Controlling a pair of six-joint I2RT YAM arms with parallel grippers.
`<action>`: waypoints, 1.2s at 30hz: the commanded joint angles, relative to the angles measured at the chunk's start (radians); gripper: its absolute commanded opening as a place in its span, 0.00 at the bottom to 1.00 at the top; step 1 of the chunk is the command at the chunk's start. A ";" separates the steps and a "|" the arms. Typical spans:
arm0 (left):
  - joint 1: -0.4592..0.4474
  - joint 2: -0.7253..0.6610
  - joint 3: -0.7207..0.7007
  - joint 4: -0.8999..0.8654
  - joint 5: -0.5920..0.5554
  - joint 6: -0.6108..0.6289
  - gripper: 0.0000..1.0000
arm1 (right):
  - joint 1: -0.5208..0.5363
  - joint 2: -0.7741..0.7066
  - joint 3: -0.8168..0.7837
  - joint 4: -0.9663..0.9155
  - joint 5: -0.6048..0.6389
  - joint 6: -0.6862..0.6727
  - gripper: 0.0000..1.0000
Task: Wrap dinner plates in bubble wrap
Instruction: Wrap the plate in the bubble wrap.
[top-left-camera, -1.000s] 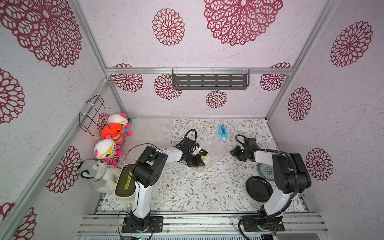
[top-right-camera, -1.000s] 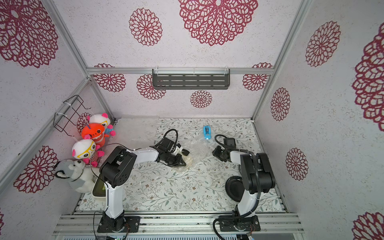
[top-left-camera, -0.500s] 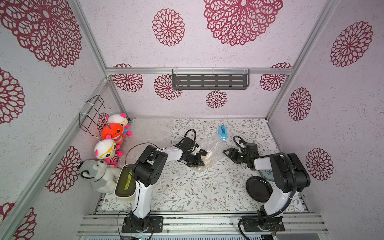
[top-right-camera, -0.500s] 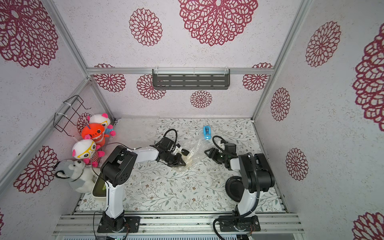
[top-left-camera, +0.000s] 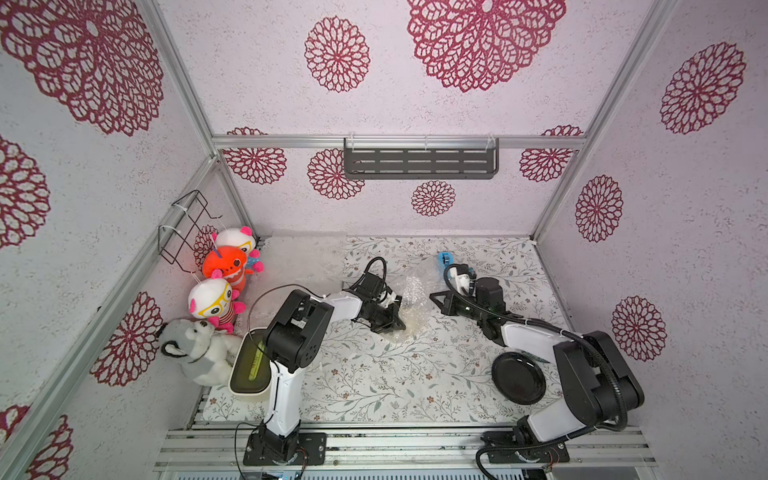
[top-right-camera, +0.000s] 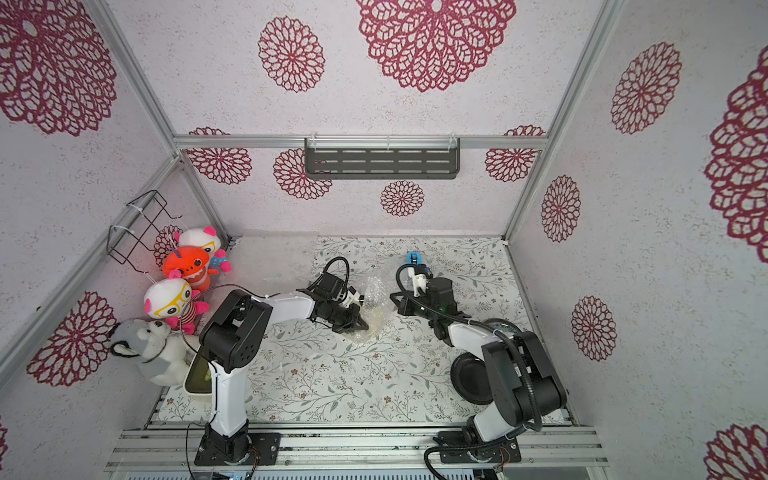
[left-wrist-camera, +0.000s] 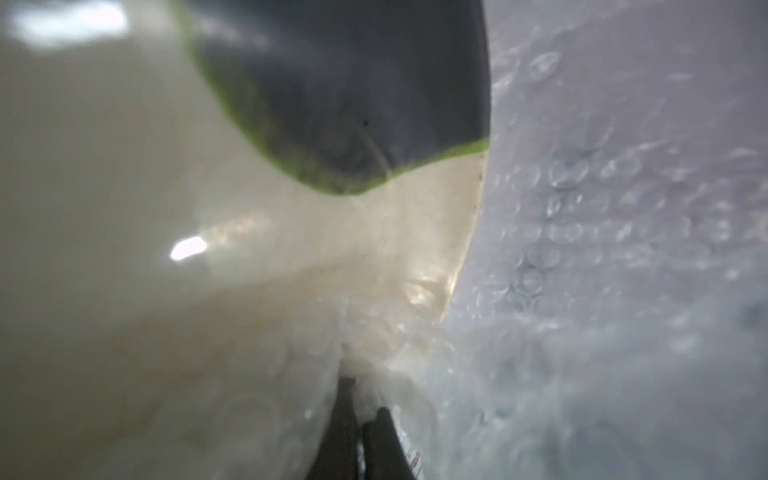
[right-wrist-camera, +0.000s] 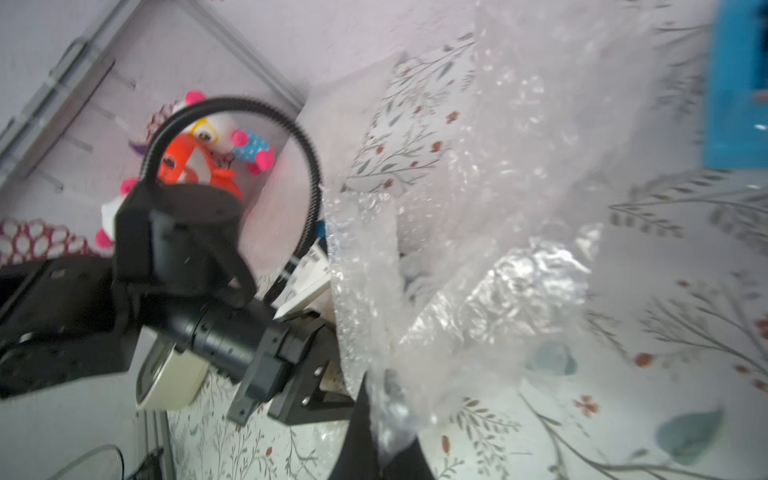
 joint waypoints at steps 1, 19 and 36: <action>0.015 0.046 0.007 -0.032 -0.038 -0.028 0.00 | 0.095 0.003 0.032 -0.080 0.039 -0.150 0.00; 0.066 -0.101 0.039 -0.113 -0.031 0.018 0.22 | 0.229 0.257 0.038 -0.163 0.307 0.121 0.00; 0.009 0.047 0.052 -0.125 -0.036 0.075 0.08 | 0.245 0.257 0.261 -0.181 0.228 0.173 0.00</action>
